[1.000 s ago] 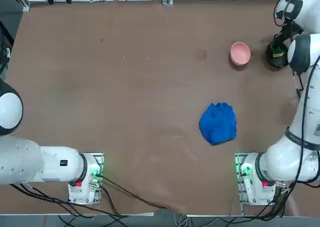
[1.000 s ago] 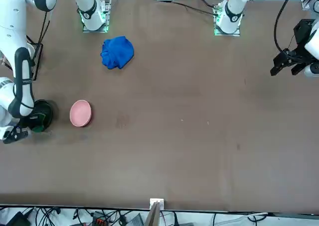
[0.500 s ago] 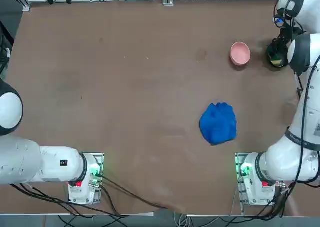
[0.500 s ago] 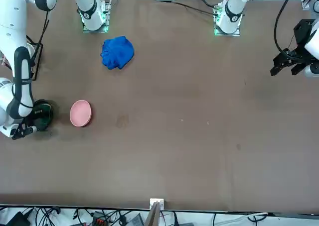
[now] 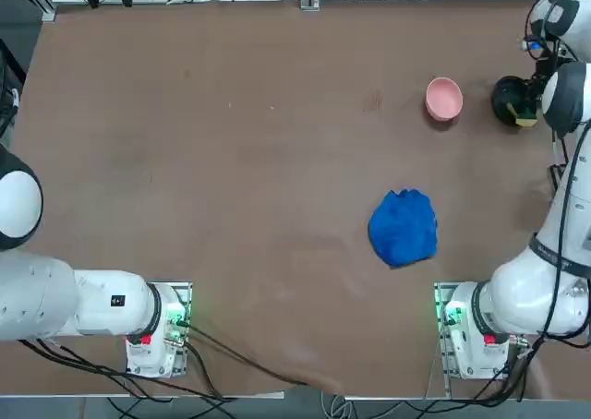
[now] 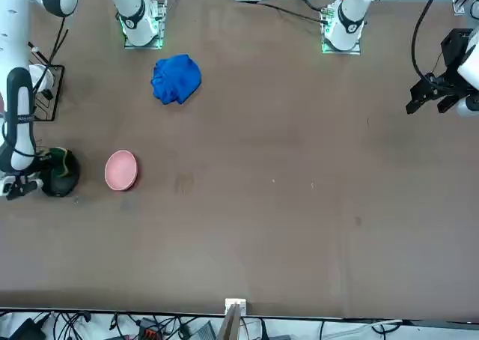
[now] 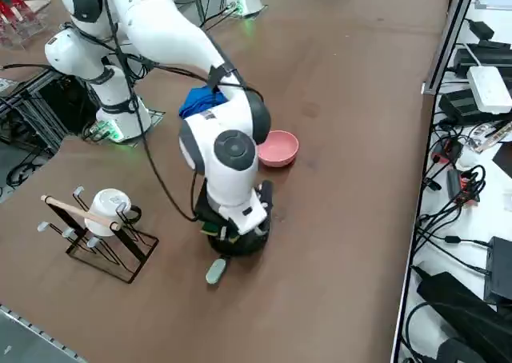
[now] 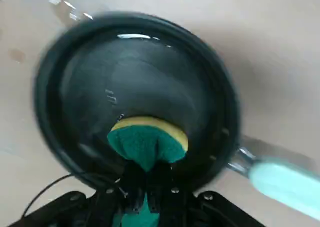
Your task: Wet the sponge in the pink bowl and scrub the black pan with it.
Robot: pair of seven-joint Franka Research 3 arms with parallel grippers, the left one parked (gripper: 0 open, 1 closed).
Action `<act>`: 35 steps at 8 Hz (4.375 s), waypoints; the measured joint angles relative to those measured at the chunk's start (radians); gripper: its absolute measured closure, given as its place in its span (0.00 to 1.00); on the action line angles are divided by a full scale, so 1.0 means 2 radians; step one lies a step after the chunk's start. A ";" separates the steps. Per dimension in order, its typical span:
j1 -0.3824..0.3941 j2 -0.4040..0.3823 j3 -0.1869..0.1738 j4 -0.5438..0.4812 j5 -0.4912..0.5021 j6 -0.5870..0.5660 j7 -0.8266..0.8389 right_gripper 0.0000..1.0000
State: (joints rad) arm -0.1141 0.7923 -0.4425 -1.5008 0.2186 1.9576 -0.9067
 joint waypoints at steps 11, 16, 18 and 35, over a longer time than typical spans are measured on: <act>0.052 0.001 0.016 0.002 -0.011 0.083 0.073 0.93; 0.077 -0.080 0.017 0.024 -0.010 -0.031 0.076 0.93; 0.126 -0.115 0.018 0.024 -0.010 -0.058 0.124 0.93; 0.450 -0.063 0.027 -0.116 0.041 0.198 0.473 0.78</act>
State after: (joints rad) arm 0.7868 0.6669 -0.3879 -1.7336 0.3015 2.3544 0.0383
